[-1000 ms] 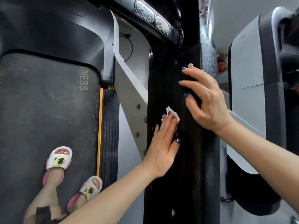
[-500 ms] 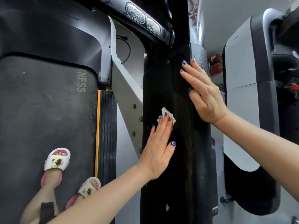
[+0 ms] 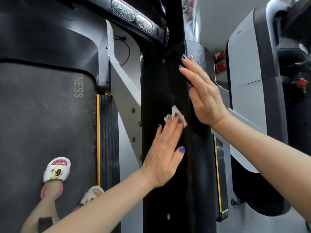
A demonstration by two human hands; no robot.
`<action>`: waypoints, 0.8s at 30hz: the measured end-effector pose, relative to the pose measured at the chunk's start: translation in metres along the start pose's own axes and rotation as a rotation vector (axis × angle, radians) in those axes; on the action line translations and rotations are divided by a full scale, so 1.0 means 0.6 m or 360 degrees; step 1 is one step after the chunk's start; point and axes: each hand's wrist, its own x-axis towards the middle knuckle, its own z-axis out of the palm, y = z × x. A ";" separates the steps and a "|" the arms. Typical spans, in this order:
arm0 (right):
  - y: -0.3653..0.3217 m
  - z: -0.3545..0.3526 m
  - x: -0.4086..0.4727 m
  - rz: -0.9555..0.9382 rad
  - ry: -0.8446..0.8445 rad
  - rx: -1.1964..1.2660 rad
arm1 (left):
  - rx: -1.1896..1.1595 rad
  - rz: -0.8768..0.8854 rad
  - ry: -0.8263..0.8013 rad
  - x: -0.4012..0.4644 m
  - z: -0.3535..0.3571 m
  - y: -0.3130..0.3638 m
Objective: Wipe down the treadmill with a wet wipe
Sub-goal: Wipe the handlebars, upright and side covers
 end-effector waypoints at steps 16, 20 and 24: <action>0.007 0.003 0.121 -0.0119 -0.0182 -0.0201 | -0.0179 -0.0131 0.0105 0.072 -0.024 -0.010; 0.012 0.005 0.120 -0.0153 -0.0115 -0.0186 | -0.0313 -0.0214 0.0209 0.095 -0.034 -0.051; 0.014 0.008 0.123 -0.0171 -0.0060 -0.0186 | -0.0485 -0.0342 0.0303 0.114 -0.039 -0.095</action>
